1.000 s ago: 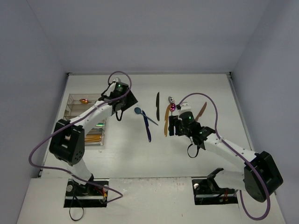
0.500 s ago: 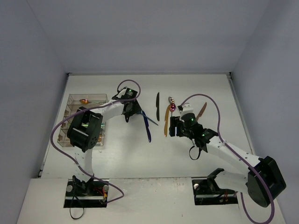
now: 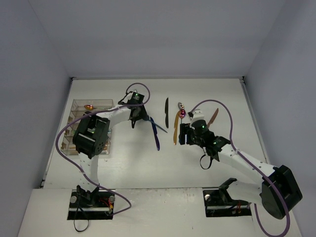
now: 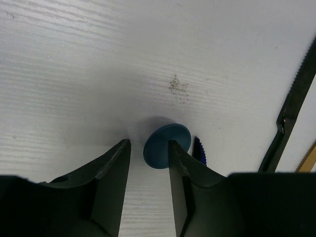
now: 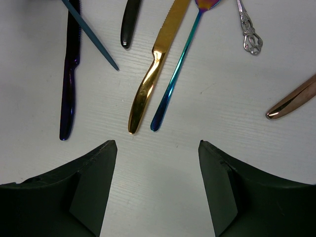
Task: Sort the eating utensils into containers
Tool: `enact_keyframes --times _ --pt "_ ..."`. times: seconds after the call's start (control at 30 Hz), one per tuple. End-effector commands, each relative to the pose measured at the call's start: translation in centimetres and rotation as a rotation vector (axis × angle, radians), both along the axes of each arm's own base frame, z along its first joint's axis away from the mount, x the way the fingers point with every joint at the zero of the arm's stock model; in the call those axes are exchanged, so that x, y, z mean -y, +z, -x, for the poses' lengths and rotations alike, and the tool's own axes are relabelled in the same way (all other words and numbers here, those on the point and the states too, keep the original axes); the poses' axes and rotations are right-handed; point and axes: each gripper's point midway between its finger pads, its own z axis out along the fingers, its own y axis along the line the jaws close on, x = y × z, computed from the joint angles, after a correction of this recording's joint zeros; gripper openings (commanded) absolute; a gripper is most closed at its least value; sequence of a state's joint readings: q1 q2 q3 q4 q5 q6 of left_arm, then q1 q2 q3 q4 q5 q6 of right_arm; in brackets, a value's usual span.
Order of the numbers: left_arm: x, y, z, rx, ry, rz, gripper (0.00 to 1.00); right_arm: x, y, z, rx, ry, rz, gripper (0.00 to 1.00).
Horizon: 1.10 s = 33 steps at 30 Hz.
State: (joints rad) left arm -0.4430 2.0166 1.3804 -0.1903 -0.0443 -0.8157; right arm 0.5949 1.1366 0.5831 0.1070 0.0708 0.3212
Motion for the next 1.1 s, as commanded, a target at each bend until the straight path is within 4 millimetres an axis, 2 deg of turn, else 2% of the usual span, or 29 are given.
enact_keyframes --times 0.0,0.1,0.23,0.37,0.5,0.6,0.7,0.77,0.83,0.93,1.07 --pt "-0.3 1.0 -1.1 0.058 -0.031 0.0 0.27 -0.4 1.1 -0.8 0.033 -0.01 -0.034 0.64" --pt "-0.3 1.3 -1.0 0.07 -0.043 0.009 0.14 -0.4 1.1 -0.8 0.033 -0.011 -0.034 0.64" --pt "-0.1 2.4 -1.0 0.108 -0.064 0.025 0.02 -0.5 0.9 -0.8 0.026 -0.01 -0.034 0.64" --pt "-0.1 4.0 -1.1 0.155 -0.089 0.03 0.0 -0.5 0.8 -0.8 0.021 -0.008 -0.033 0.64" --pt "-0.2 6.4 -1.1 0.203 -0.105 0.065 0.0 -0.6 0.8 -0.9 0.02 -0.005 -0.034 0.64" --pt "-1.3 8.6 -1.2 0.236 -0.087 0.085 0.0 -0.7 0.9 -0.9 0.02 -0.004 -0.035 0.64" --pt "-3.3 10.6 -1.6 0.264 -0.045 0.093 0.0 -0.8 1.0 -0.9 0.021 -0.004 -0.038 0.64" --pt "-5.5 12.9 -1.7 0.299 -0.001 0.097 0.0 -0.8 1.0 -1.0 0.021 -0.004 -0.038 0.64" --pt "-7.9 14.3 -1.9 0.323 0.047 0.092 0.0 -0.8 1.0 -1.0 0.02 -0.003 -0.038 0.64" --pt "-13.2 15.8 -2.3 0.352 0.142 0.054 0.0 -0.9 1.0 -1.0 0.019 0.001 -0.037 0.64" --pt "-19.6 16.4 -2.5 0.355 0.249 0.016 0.0 -0.8 0.9 -1.0 0.02 0.0 -0.032 0.64"
